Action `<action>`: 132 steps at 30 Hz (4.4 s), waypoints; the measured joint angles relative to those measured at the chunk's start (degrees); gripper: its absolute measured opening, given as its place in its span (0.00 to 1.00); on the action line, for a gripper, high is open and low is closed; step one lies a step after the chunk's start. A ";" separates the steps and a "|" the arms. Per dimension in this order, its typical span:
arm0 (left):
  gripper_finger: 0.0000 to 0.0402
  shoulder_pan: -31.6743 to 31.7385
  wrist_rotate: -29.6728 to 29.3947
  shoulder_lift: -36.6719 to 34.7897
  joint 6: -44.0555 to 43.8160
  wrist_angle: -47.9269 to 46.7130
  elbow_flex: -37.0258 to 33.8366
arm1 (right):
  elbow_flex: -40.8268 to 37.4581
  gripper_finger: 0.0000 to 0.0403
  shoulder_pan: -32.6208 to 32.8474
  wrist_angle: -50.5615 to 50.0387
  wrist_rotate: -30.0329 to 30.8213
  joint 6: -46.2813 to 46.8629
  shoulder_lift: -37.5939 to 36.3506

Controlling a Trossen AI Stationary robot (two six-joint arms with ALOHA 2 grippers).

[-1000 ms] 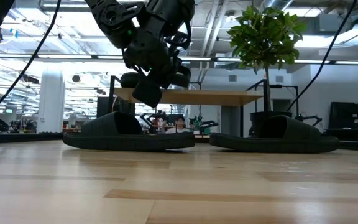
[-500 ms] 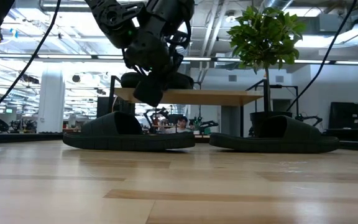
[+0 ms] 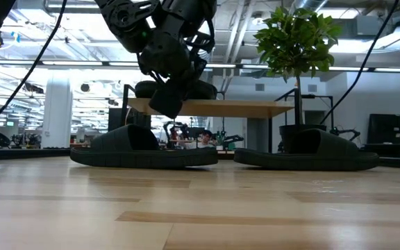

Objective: Pick and place slides into the shelf
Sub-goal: Put the bottom black slide on the shelf

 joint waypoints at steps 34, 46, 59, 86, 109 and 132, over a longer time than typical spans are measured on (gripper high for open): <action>0.42 -0.67 2.27 0.00 7.96 -4.85 0.04 | 0.00 0.44 0.04 -0.24 -0.02 -1.06 -0.02; 0.42 -1.31 1.14 0.00 10.12 -4.88 0.04 | 0.00 0.44 0.02 -0.22 0.00 -1.06 -0.02; 0.42 -1.38 1.66 0.00 11.00 -4.86 0.04 | 0.00 0.44 0.02 -0.22 0.00 -1.06 -0.02; 0.48 -2.24 1.37 0.00 15.36 -4.79 0.02 | 0.00 0.44 0.00 -0.24 0.00 -1.19 -0.02; 0.48 -3.41 -0.79 0.00 17.20 -4.86 0.02 | 0.02 0.44 0.00 -0.24 0.02 -1.46 -0.02; 0.48 -3.03 2.75 0.02 3.84 -4.19 0.00 | 0.02 0.44 0.02 -0.48 0.02 -1.67 -0.02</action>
